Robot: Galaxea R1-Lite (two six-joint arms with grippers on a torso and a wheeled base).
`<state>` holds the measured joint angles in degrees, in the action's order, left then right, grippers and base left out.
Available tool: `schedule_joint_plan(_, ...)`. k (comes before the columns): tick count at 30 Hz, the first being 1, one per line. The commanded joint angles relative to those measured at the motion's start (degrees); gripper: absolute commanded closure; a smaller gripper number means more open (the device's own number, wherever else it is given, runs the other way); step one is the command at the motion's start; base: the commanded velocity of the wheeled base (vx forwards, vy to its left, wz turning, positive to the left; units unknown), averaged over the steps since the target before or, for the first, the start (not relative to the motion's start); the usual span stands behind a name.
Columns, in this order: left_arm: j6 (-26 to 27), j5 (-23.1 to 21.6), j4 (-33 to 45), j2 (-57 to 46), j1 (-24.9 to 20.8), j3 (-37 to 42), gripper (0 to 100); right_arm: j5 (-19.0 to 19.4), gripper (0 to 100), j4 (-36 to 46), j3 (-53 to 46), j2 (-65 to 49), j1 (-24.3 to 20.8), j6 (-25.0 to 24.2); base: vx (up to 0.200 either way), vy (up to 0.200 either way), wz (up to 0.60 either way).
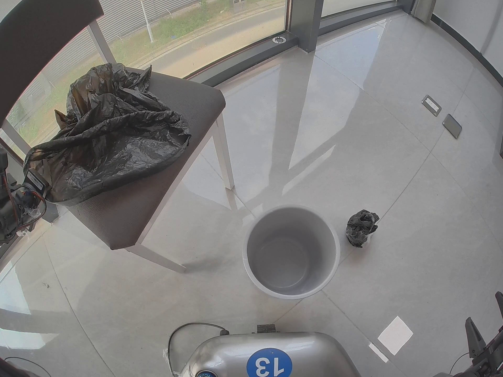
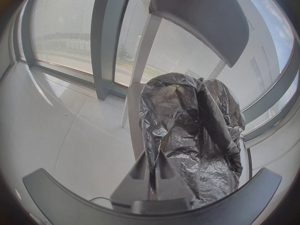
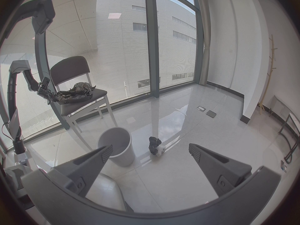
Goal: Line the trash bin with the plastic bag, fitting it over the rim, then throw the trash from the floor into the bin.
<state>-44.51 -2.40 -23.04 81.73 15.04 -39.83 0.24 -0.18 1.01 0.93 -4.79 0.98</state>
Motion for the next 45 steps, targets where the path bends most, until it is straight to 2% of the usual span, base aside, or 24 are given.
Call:
schedule_joint_plan(1, -0.58, -0.59, 0.19, -3.24, 0.43, 0.01, 100, 0.11, 0, -0.17, -1.01, -0.93, -0.04, 0.69, 0.0, 0.0, 0.0)
schedule_joint_plan(3, -0.93, -1.64, 0.63, -4.12, -0.19, -0.16, 100, 0.2, 0, -0.17, -1.01, -0.93, -0.04, 1.66, 0.0, 0.0, 0.0)
schedule_joint_plan(4, -0.84, -2.96, 1.51, -5.35, -1.68, -0.6, 100, 0.81, 0, -0.26, -1.01, -0.93, 0.04, 3.6, 0.0, 0.0, 0.0)
schedule_joint_plan(6, -0.58, -3.75, 4.41, -7.46, -4.5, -2.01, 100, 0.81, 0, -0.26, -1.01, -0.93, -0.04, 3.42, 0.0, 0.0, 0.0)
schedule_joint_plan(10, 1.27, -5.68, 20.4, -12.82, -12.85, -7.99, 100, 0.9, 0, -0.17, -1.01, -0.93, 0.04, 2.8, 0.0, 0.0, 0.0)
schedule_joint_plan(15, 7.68, -10.69, 37.81, -19.5, -23.83, -14.75, 100, 0.2, 0, -0.26, -1.01, -0.93, 0.04, 2.19, 0.0, 0.0, 0.0)
schedule_joint_plan(19, 11.99, -10.25, 46.24, -20.29, -35.61, -21.43, 100, -0.07, 0, -0.08, -0.92, -0.93, 0.22, 2.28, 0.0, 0.0, 0.0)
schedule_joint_plan(20, 12.08, -10.17, 46.51, -20.29, -36.05, -21.78, 100, -0.07, 0, -0.08, -0.92, -0.93, 0.22, 2.28, 0.0, 0.0, 0.0)
schedule_joint_plan(21, 12.87, -9.55, 49.23, -19.15, -40.18, -25.74, 100, 0.11, 0, -0.08, -0.92, -0.93, 1.54, 3.16, 0.0, 0.0, 0.0)
schedule_joint_plan(22, 12.87, -9.55, 49.23, -19.15, -40.18, -25.74, 100, 0.11, 0, -0.08, -0.92, -0.93, 1.54, 3.16, 0.0, 0.0, 0.0)
schedule_joint_plan(23, 13.75, -8.67, 51.25, -17.48, -43.96, -29.78, 100, 0.81, 0, -0.17, -0.92, -0.57, 3.82, 3.86, 0.0, 0.0, 0.0)
schedule_joint_plan(24, 14.19, -8.15, 52.13, -16.69, -45.28, -31.8, 100, 1.07, 0, -0.17, -0.92, -0.14, 4.53, 3.95, 0.0, 0.0, 0.0)
schedule_joint_plan(27, 16.38, -7.0, 56.26, -15.54, -51.34, -37.96, 100, 2.39, 0, -0.61, -0.48, -0.14, 4.18, 4.03, 0.0, 0.0, 0.0)
schedule_joint_plan(28, 16.82, -6.48, 57.93, -15.02, -53.54, -39.54, 100, 3.54, 0, -0.34, 2.86, 1.1, 3.91, 3.16, 0.0, 0.0, 0.0)
schedule_joint_plan(29, 17.0, -5.77, 58.9, -14.49, -55.3, -40.68, 100, 5.47, 0, -0.17, 9.71, 5.49, 3.91, 1.31, 0.0, 0.0, 0.0)
schedule_joint_plan(31, 17.09, -4.72, 59.08, -13.87, -57.41, -41.21, 100, 8.9, 0, 1.15, 21.31, 18.32, 3.65, -5.72, 0.0, 0.0, 0.0)
schedule_joint_plan(33, 17.26, -4.28, 58.55, -13.08, -58.72, -41.12, 100, 11.18, 0, 1.15, 24.56, 23.24, 3.47, -10.47, 0.0, 0.0, 0.0)
schedule_joint_plan(36, 18.23, -4.37, 56.7, -12.47, -59.34, -41.03, 100, 12.76, 0, 1.06, 23.33, 27.37, 3.47, -10.47, 0.0, 0.0, 0.0)
schedule_joint_plan(38, 21.04, -4.19, 54.07, -12.03, -60.39, -41.3, 100, 15.14, 0, 1.06, 21.22, 30.19, 3.21, -10.56, 0.0, 0.0, 0.0)
schedule_joint_plan(45, 22.36, -4.1, 51.69, -9.39, -65.05, -44.64, 100, 16.37, 0, 0.71, 22.45, 43.81, 2.07, -12.4, 0.0, 0.0, 0.0)
